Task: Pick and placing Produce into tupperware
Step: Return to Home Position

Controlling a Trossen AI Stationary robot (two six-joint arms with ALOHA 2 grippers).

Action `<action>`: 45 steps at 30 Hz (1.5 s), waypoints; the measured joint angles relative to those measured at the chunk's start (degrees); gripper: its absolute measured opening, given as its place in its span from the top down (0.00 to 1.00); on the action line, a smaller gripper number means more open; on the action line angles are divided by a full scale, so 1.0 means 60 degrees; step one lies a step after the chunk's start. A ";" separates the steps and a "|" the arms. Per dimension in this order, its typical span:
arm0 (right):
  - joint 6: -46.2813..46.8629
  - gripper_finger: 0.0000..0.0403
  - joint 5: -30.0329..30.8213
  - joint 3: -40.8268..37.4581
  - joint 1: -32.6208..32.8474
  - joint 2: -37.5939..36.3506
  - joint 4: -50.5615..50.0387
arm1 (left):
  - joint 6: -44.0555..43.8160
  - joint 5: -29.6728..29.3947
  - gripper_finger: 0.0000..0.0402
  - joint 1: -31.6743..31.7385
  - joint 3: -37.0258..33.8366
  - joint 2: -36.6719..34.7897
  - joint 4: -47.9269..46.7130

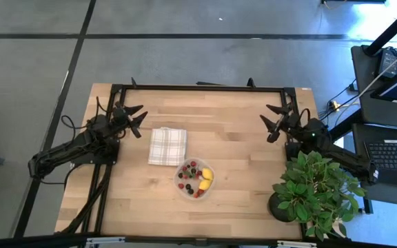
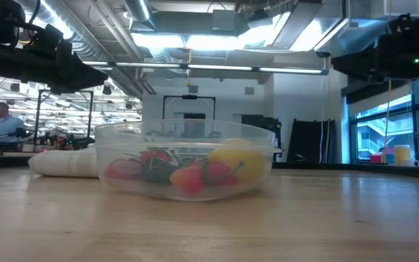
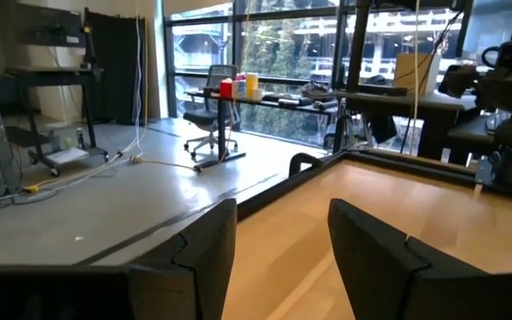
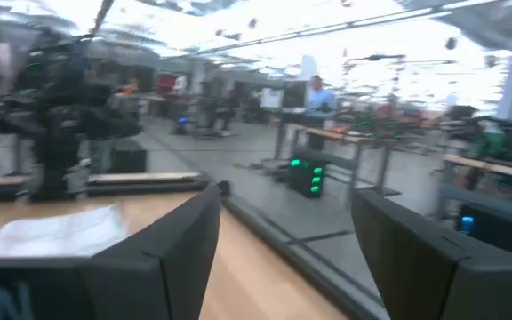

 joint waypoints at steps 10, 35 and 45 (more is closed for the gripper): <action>0.0205 0.37 0.0518 -0.0002 0.0000 0.0007 0.0013 | 0.0023 0.0028 0.57 -0.0011 0.0000 0.0000 -0.0001; 0.0220 0.37 0.0525 -0.0002 0.0000 0.0011 0.0013 | 0.0023 0.0025 0.57 -0.0015 0.0000 0.0000 0.0002; 0.0220 0.37 0.0526 0.0001 0.0000 0.0011 0.0013 | 0.0023 0.0024 0.57 -0.0015 0.0000 0.0000 0.0002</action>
